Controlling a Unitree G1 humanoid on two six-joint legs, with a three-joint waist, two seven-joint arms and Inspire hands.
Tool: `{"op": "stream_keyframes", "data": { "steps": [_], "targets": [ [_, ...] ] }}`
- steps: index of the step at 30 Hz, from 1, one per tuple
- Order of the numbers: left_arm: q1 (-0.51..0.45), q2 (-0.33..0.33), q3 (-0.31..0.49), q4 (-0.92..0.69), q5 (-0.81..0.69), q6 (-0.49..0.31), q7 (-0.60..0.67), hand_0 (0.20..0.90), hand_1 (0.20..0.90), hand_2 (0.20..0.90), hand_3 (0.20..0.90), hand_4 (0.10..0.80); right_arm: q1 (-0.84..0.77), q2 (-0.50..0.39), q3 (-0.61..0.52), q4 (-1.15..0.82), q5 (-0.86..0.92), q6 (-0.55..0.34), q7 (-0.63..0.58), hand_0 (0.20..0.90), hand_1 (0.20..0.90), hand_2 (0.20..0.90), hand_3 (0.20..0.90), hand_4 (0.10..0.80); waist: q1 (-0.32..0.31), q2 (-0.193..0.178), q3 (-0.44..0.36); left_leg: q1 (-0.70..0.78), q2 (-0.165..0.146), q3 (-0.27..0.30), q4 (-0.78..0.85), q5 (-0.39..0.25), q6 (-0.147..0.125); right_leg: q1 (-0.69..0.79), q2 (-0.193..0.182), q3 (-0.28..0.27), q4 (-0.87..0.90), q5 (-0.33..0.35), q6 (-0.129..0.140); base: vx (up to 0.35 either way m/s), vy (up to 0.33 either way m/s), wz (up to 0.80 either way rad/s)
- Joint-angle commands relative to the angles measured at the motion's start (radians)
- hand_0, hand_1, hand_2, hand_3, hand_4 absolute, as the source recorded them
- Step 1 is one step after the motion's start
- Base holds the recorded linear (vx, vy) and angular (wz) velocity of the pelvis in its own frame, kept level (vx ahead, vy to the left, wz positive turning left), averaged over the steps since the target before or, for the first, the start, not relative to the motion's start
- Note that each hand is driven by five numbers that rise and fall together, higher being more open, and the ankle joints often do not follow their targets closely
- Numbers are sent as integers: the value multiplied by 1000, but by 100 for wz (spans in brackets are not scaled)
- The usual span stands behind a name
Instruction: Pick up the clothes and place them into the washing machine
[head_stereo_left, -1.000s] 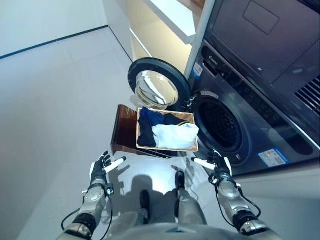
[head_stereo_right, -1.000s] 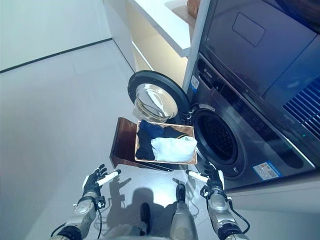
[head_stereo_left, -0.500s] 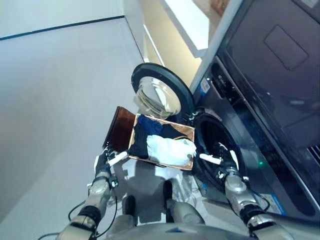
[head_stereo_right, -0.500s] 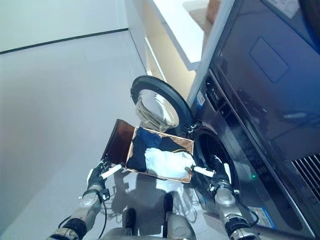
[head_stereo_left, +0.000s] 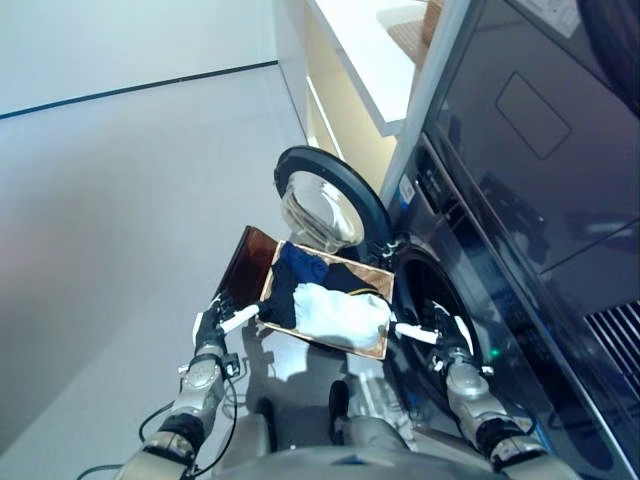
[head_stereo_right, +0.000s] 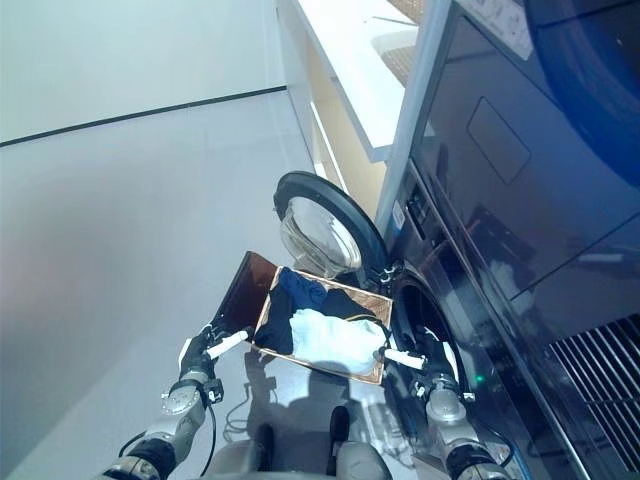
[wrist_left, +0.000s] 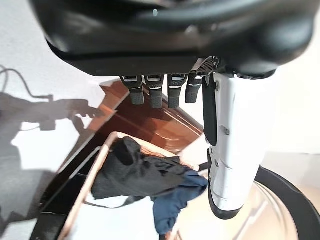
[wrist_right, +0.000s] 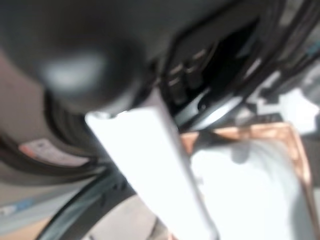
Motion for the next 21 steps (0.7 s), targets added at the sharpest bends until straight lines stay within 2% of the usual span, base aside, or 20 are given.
{"op": "stream_keyframes", "data": {
  "steps": [1, 2, 3, 4, 5, 6, 8, 9, 10, 16, 21],
  "targets": [
    [-20, 42, 7, -50, -13, -75, 0, 900, 900, 900, 900, 800, -75, -78, -40, -38, 15, -70, -57, 900, 900, 900, 900, 800, 32, -2, -13, -14, -3, -6, -45, 38, 42, 12, -64, 90, 115, -63, 119, 137, 249, -11],
    [-20, 42, 7, -50, -13, -75, 0, 900, 900, 900, 900, 800, -75, -78, -40, -38, 15, -70, -57, 900, 900, 900, 900, 800, 32, -2, -13, -14, -3, -5, -43, 36, 42, 12, -63, 91, 115, -63, 119, 149, 289, -17],
    [-12, 48, 9, -59, -10, -77, -2, 900, 900, 900, 900, 800, -78, -76, -38, -34, -4, -64, -55, 900, 900, 900, 900, 800, 39, 1, -15, -14, -18, 0, -31, 26, 50, 16, -79, 87, 111, -56, 130, 138, 304, -43],
    [-10, 60, 14, -55, 1, -79, -6, 900, 900, 900, 900, 800, -103, -72, -25, -2, -31, -52, -49, 900, 900, 900, 900, 800, 53, 9, -18, -7, -44, 10, -41, 14, 71, 7, -104, 95, 131, -42, 142, 138, 304, -43],
    [-10, 60, 14, -55, 1, -79, -6, 900, 900, 900, 900, 800, -103, -72, -25, -1, -31, -52, -49, 900, 900, 900, 900, 800, 54, 9, -17, -6, -44, 11, -42, 14, 72, 7, -104, 96, 131, -42, 142, 129, 381, -84],
    [-9, 86, 25, -66, 6, -86, -3, 900, 900, 900, 900, 800, -148, -71, 0, 36, -61, -41, -51, 900, 900, 900, 900, 800, 73, 13, -3, 5, -53, 42, -54, 11, 91, -20, -125, 89, 168, -19, 149, 44, 183, -53],
    [-11, 97, 29, -78, 8, -90, -1, 900, 900, 900, 900, 800, -169, -68, 13, 47, -71, -37, -51, 900, 900, 900, 900, 800, 82, 12, 6, 6, -51, 59, -63, 14, 92, -34, -131, 77, 156, -1, 153, -5, 158, -60],
    [-17, 103, 34, -81, 8, -94, 3, 900, 900, 900, 900, 800, -195, -68, 22, 70, -80, -33, -52, 900, 900, 900, 900, 800, 92, 10, 14, 4, -49, 75, -76, 16, 92, -49, -142, 59, 128, 32, 160, -68, 95, -46],
    [-28, 112, 37, -79, 4, -100, 3, 900, 900, 900, 900, 800, -219, -67, 37, 81, -93, -29, -54, 900, 900, 900, 900, 800, 90, 12, 23, -9, -46, 80, -73, 21, 93, -73, -145, 66, 117, 56, 166, -22, 65, -27],
    [-64, 94, 20, -82, 8, -105, 11, 900, 900, 900, 900, 800, -277, -90, 119, 134, -261, 2, -88, 900, 900, 900, 900, 800, 94, 1, 33, -53, -51, 73, -84, 27, 87, -90, -142, 50, 26, 68, 170, 55, 18, 0],
    [-126, 60, -20, -73, 21, -109, 38, 900, 900, 900, 900, 800, -366, -121, 271, 156, -544, 56, -157, 900, 900, 900, 900, 800, 86, 9, 67, -92, -49, 58, -97, 48, 78, -125, -142, 37, 12, 74, 170, 26, -16, 13]
  ]
}}
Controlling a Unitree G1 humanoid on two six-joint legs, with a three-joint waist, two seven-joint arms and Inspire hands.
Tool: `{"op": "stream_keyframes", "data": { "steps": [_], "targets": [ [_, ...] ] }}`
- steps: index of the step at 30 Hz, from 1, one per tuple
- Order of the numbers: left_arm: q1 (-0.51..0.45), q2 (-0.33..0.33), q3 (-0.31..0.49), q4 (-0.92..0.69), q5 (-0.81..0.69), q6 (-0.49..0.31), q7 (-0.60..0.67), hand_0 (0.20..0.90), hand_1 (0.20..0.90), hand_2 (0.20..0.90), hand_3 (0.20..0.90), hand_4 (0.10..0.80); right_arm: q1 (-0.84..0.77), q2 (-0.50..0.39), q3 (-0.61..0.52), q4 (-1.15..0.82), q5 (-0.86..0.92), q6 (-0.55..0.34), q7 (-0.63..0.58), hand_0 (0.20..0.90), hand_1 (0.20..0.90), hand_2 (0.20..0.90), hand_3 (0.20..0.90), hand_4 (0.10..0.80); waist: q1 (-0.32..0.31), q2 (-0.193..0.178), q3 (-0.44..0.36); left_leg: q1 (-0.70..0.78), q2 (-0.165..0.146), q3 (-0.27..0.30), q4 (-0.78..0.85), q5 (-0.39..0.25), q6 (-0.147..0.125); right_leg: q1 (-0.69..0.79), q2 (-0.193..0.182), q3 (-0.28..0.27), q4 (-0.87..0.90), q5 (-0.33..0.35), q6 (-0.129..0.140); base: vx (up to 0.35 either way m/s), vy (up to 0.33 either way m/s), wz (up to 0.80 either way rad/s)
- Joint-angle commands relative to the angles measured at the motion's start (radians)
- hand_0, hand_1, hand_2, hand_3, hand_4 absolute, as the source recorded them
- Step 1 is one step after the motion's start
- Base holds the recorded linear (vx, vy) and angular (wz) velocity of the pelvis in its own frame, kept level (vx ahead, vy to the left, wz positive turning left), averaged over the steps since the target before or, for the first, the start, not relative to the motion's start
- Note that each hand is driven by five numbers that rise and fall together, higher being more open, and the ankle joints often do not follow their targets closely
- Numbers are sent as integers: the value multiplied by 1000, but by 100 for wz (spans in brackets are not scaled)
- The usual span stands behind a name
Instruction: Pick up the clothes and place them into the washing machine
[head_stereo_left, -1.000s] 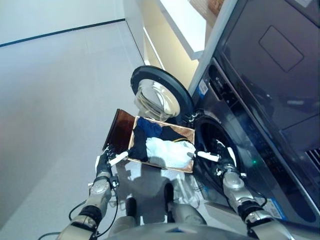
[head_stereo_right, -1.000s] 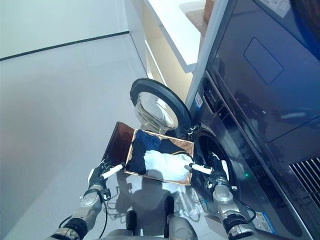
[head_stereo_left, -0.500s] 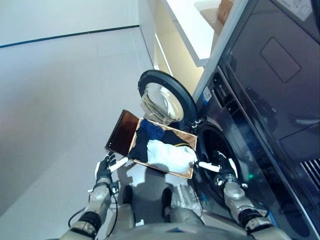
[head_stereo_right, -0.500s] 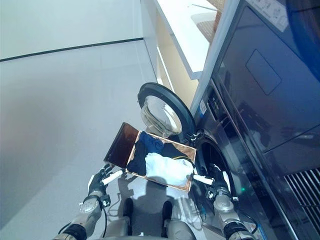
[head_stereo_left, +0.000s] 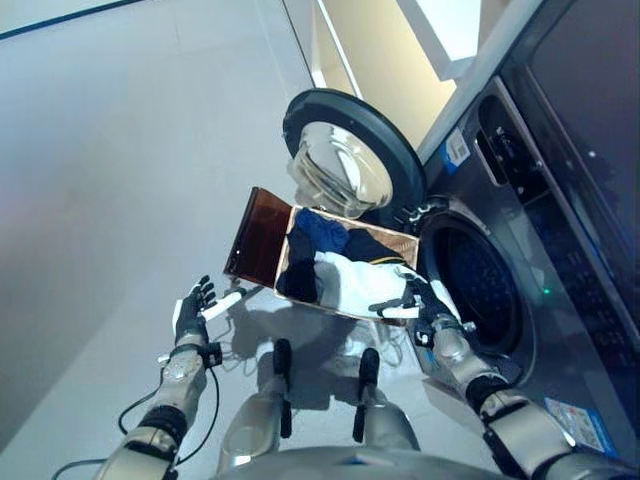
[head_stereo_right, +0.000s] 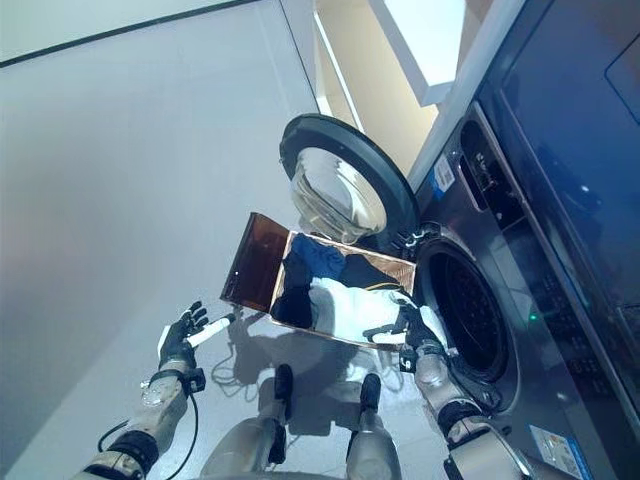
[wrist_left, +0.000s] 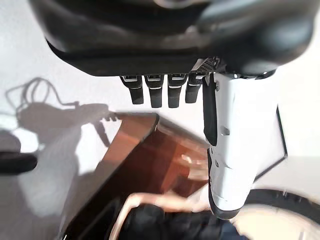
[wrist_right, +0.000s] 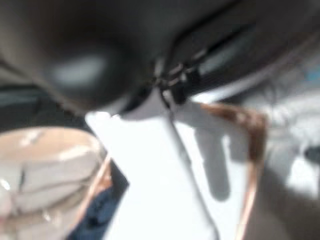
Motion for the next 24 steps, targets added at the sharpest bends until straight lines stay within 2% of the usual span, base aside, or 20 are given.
{"op": "stream_keyframes", "data": {
  "steps": [1, 4, 11, 24],
  "targets": [
    [-95, -7, -16, -38, 26, -81, 33, 900, 900, 900, 900, 800, -109, -95, 70, -3, -211, 15, -85, 900, 900, 900, 900, 800, -3, -11, -4, -60, 9, -41, 95, -65, -66, -17, -14, 3, 23, 10, -14, 33, -23, 9],
    [-115, -17, -27, -34, 26, -85, 37, 900, 900, 900, 900, 800, -146, -110, 116, 26, -313, 41, -109, 900, 900, 900, 900, 800, 3, -3, 7, -74, 7, -44, 81, -56, -71, -27, -15, -5, 9, 18, -7, 24, -12, 8],
    [-144, -30, -58, -15, 13, -83, 40, 900, 900, 900, 900, 800, -207, -120, 158, 89, -383, 74, -132, 900, 900, 900, 900, 800, 20, 15, 28, -94, -5, -52, 84, -53, -72, -35, -26, -12, 5, 25, 1, 0, 13, 4],
    [-174, -36, -56, 86, 46, -86, 70, 900, 900, 900, 900, 800, -216, -103, 173, 54, -453, 93, -181, 900, 900, 900, 900, 800, 19, -6, 7, -67, -5, -62, 106, -80, -68, 4, -33, -23, 19, 9, 6, 9, 7, 3]
  ]
}}
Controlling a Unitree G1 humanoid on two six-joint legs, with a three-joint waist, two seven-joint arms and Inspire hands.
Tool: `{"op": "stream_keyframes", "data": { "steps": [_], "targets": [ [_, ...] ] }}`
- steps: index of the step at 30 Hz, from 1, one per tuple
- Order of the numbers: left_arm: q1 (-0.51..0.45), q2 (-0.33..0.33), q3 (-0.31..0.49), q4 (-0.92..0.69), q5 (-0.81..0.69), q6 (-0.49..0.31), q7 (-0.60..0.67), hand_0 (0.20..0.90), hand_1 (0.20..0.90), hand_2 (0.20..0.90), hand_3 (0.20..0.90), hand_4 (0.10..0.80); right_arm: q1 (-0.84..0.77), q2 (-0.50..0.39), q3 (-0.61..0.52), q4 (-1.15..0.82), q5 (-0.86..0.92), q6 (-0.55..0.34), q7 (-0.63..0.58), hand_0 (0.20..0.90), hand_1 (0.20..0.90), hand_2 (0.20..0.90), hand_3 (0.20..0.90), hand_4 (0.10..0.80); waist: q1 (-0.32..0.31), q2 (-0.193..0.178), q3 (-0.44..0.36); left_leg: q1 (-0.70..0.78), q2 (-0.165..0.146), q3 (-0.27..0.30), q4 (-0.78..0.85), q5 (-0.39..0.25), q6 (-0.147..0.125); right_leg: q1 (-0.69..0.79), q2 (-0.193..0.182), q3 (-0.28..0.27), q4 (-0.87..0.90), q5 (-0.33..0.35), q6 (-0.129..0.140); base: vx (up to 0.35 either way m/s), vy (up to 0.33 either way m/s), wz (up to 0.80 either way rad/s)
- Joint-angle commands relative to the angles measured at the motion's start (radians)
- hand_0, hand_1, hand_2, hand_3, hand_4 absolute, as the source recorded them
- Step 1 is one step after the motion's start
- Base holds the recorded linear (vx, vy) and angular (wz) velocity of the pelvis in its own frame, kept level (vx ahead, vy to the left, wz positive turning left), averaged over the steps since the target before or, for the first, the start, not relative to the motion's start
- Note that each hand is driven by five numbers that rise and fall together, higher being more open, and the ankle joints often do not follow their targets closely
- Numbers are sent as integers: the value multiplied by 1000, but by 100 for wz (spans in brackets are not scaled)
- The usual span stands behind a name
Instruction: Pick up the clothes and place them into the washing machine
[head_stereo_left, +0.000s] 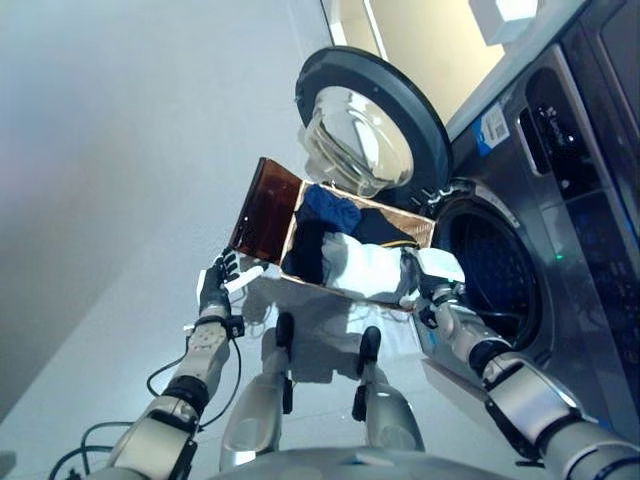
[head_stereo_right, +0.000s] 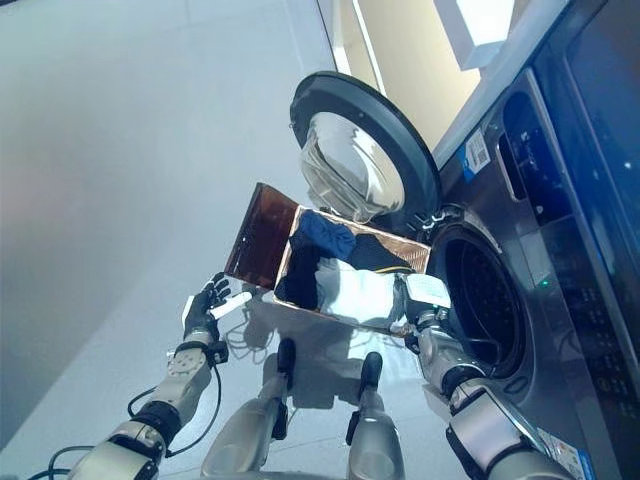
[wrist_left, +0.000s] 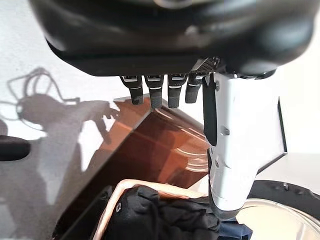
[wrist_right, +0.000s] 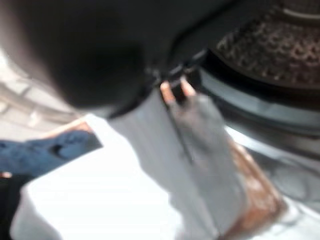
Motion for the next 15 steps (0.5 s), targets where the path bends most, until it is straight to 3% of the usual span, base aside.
{"op": "stream_keyframes", "data": {
  "steps": [1, 15],
  "targets": [
    [-45, 2, -24, 39, 30, -76, 30, 900, 900, 900, 900, 800, -80, -47, 55, -7, -38, 20, -87, 900, 900, 900, 900, 800, 3, -42, -44, -23, -9, -9, 112, -106, -57, 18, -38, 27, 20, 12, 12, -4, 6, -4],
    [-49, 11, -73, -78, 0, -92, 23, 900, 900, 900, 900, 800, -142, -38, 100, 66, -130, 82, -134, 900, 900, 900, 900, 800, 34, -19, -18, -52, -18, -18, 94, -85, -60, -4, -42, 11, 7, 24, 15, -1, 9, 4]
  ]
}}
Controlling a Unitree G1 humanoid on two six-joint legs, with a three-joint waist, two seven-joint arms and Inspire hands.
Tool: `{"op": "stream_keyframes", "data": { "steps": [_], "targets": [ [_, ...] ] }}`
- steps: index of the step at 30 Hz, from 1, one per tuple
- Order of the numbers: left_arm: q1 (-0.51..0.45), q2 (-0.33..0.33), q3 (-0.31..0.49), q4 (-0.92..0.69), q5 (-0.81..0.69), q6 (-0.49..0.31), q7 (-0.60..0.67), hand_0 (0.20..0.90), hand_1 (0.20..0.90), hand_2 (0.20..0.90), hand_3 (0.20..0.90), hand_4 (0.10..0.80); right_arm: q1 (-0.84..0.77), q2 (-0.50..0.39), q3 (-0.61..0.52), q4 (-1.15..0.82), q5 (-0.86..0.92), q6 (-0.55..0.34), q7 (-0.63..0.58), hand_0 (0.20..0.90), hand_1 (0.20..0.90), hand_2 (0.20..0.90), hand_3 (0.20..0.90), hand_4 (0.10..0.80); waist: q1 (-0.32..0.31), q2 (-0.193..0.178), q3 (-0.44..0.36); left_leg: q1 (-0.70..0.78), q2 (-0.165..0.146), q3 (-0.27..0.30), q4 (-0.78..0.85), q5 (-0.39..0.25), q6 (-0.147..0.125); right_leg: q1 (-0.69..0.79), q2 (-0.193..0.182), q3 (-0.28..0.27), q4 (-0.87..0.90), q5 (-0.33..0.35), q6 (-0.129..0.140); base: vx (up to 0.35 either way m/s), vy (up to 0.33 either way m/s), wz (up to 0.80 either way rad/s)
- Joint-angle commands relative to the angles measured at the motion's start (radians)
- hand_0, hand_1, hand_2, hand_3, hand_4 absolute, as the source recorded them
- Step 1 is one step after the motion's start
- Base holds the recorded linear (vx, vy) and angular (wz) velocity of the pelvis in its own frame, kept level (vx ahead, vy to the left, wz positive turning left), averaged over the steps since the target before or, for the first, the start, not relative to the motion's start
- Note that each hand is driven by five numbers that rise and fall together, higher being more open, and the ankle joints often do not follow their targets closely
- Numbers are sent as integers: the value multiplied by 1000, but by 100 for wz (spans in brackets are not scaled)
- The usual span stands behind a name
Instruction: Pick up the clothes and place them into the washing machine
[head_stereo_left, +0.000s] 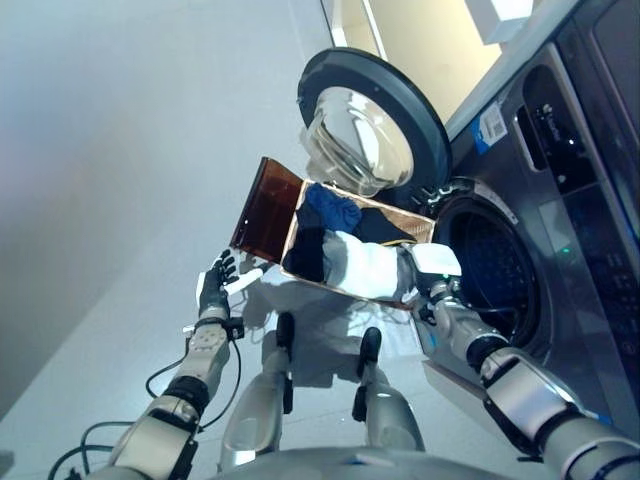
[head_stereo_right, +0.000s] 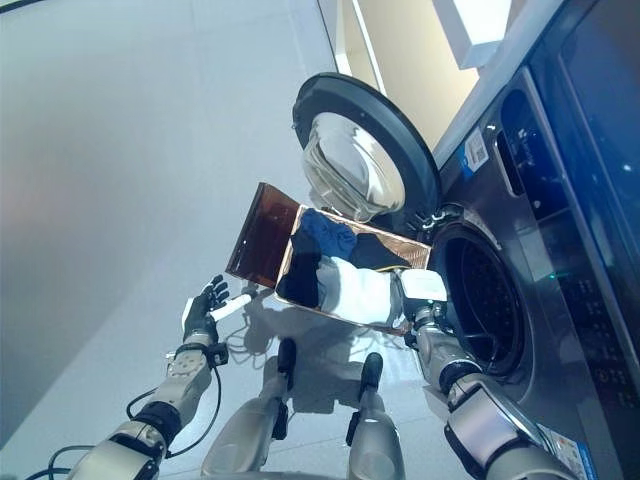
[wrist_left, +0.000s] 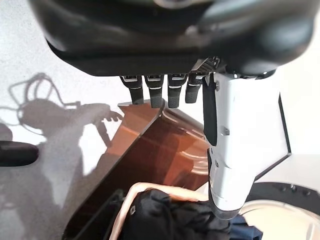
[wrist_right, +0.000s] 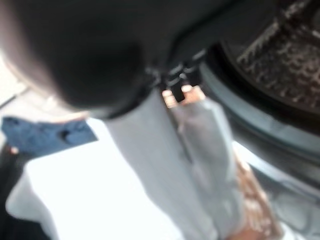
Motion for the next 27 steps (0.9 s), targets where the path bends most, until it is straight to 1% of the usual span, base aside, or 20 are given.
{"op": "stream_keyframes", "data": {
  "steps": [1, 8, 14, 20, 23, 27],
  "targets": [
    [-64, 13, -25, -46, -2, -90, 5, 900, 900, 900, 900, 800, -124, -38, 30, 25, -21, 33, -76, 900, 900, 900, 900, 800, 18, -18, -13, -36, -19, -13, 96, -94, -60, 10, -43, 19, 7, 23, 18, -7, 15, 3],
    [-73, 17, -50, -87, -11, -94, 0, 900, 900, 900, 900, 800, -167, -33, 45, 40, -28, 50, -91, 900, 900, 900, 900, 800, 33, 1, 21, -90, -28, -16, 103, -83, -62, -32, -49, 12, 7, 35, 20, -10, 16, 3],
    [-68, 26, -69, -174, -21, -102, 9, 900, 900, 900, 900, 800, -212, -37, 47, 50, -14, 59, -113, 900, 900, 900, 900, 800, 47, 15, 47, -155, -36, -15, 108, -71, -65, -85, -51, 6, -2, 54, 26, -7, 11, 1],
    [-75, 21, -76, -217, -35, -107, 15, 900, 900, 900, 900, 800, -252, -44, 38, 50, 15, 62, -136, 900, 900, 900, 900, 800, 56, 28, 70, -225, -50, -13, 126, -71, -64, -137, -58, 3, -1, 65, 31, -8, 22, 2],
    [-86, 14, -78, -225, -39, -109, 18, 900, 900, 900, 900, 800, -266, -37, 35, 52, 28, 55, -128, 900, 900, 900, 900, 800, 55, 37, 90, -267, -60, -12, 152, -76, -62, -171, -62, 2, 15, 64, 30, -11, 20, 3],
    [-90, 17, -72, -240, -44, -113, 21, 900, 900, 900, 900, 800, -273, -32, 37, 49, 37, 51, -116, 900, 900, 900, 900, 800, 51, 41, 102, -299, -65, -10, 172, -80, -60, -196, -65, 8, 26, 64, 28, 0, 0, 0]
  ]
}}
